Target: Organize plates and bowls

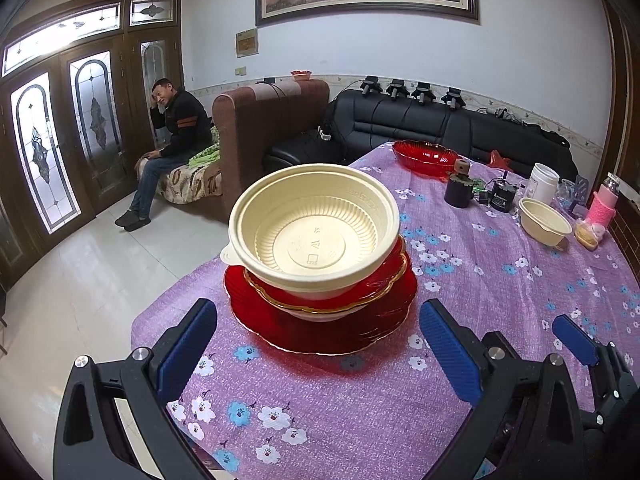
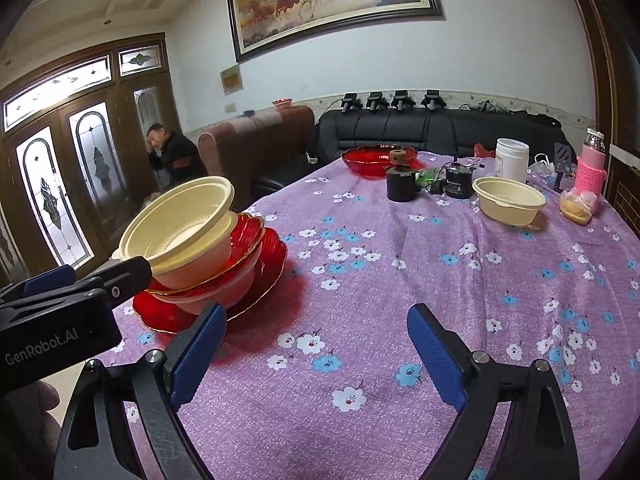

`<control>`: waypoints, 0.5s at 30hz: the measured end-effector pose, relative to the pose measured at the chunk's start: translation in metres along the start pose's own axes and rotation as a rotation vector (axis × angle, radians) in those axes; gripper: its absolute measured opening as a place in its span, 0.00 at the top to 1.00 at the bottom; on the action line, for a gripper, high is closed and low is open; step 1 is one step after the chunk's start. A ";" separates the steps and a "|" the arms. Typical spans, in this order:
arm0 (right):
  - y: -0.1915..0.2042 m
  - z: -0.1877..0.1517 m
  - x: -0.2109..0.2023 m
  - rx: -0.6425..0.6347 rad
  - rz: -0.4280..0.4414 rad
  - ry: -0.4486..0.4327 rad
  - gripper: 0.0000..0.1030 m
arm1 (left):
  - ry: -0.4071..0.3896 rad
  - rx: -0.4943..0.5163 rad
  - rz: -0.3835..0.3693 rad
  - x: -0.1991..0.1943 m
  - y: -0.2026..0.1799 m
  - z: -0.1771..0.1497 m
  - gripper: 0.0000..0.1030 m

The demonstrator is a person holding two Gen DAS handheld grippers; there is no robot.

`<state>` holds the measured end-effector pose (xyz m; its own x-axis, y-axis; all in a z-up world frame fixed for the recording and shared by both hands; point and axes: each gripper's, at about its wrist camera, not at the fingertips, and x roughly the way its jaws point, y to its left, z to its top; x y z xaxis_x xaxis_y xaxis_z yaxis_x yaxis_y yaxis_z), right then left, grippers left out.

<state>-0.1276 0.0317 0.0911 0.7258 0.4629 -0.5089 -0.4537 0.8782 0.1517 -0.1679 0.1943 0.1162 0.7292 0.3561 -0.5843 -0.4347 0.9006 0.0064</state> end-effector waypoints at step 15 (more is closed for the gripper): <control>0.004 -0.001 0.006 -0.007 0.003 0.024 0.08 | 0.012 0.007 -0.015 0.004 -0.005 -0.002 0.02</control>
<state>-0.1253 0.0376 0.0876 0.7120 0.4626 -0.5282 -0.4598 0.8757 0.1472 -0.1636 0.1907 0.1119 0.7296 0.3395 -0.5937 -0.4197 0.9077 0.0034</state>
